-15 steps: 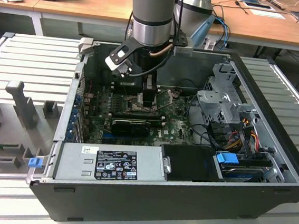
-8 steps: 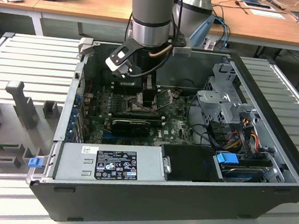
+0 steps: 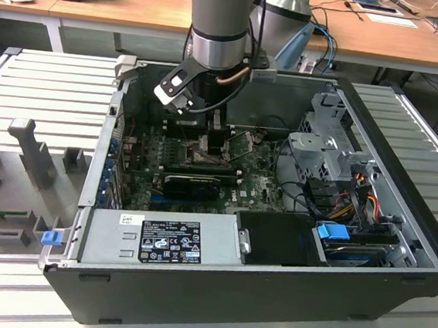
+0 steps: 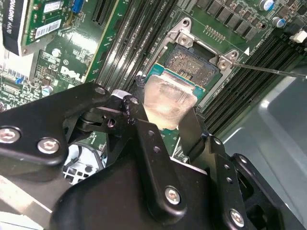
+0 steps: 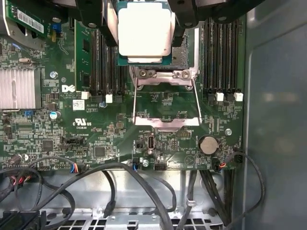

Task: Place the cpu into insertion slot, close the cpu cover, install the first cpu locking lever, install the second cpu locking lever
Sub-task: 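Place the cpu into insertion slot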

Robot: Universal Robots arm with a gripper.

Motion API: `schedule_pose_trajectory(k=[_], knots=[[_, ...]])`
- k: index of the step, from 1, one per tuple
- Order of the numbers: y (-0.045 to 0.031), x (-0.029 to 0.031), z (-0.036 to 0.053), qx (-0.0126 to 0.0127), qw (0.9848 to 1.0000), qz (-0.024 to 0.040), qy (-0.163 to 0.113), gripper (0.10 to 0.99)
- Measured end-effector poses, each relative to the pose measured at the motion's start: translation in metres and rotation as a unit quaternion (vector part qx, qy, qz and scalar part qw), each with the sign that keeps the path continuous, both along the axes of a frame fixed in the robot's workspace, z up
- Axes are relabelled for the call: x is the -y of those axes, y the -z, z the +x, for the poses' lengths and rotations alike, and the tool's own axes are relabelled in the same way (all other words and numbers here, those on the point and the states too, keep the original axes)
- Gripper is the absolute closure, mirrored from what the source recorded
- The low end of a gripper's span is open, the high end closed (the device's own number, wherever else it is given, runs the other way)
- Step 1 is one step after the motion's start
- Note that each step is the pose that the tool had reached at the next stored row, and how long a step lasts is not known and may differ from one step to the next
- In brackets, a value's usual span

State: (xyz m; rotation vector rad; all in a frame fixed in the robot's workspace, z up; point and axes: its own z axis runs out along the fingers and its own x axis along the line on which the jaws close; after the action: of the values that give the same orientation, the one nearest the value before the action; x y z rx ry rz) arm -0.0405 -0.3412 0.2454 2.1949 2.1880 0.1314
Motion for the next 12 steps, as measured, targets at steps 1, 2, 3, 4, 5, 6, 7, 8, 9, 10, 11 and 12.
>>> schedule_pose_trajectory(k=[1,2,3,4,5,6,7,8,9,10,11,12], knots=[[0.0007,0.0000,-0.0007,0.0000,1.0000,0.0000,0.000,0.561],[0.0019,-0.0001,-0.0015,-0.0001,1.0000,-0.0001,0.000,0.561],[0.0033,-0.0009,-0.0024,-0.0001,1.0000,-0.0002,0.000,0.561],[0.0048,-0.0023,-0.0036,-0.0001,1.0000,-0.0001,0.000,0.561],[0.0059,-0.0037,-0.0039,-0.0001,1.0000,-0.0001,0.000,0.561],[0.0069,-0.0050,-0.0043,0.0000,1.0000,-0.0001,0.000,0.561],[0.0078,-0.0054,-0.0046,0.0000,1.0000,0.0000,0.000,0.561],[0.0089,-0.0056,-0.0051,0.0000,1.0000,0.0000,0.000,0.561],[0.0106,-0.0057,-0.0060,0.0000,1.0000,0.0000,0.001,0.561],[0.0118,-0.0056,-0.0063,-0.0001,1.0000,0.0000,0.005,0.561],[0.0129,-0.0056,-0.0073,-0.0001,0.9999,-0.0001,0.011,0.561],[0.0135,-0.0056,-0.0078,-0.0001,0.9999,-0.0001,0.012,0.561]])
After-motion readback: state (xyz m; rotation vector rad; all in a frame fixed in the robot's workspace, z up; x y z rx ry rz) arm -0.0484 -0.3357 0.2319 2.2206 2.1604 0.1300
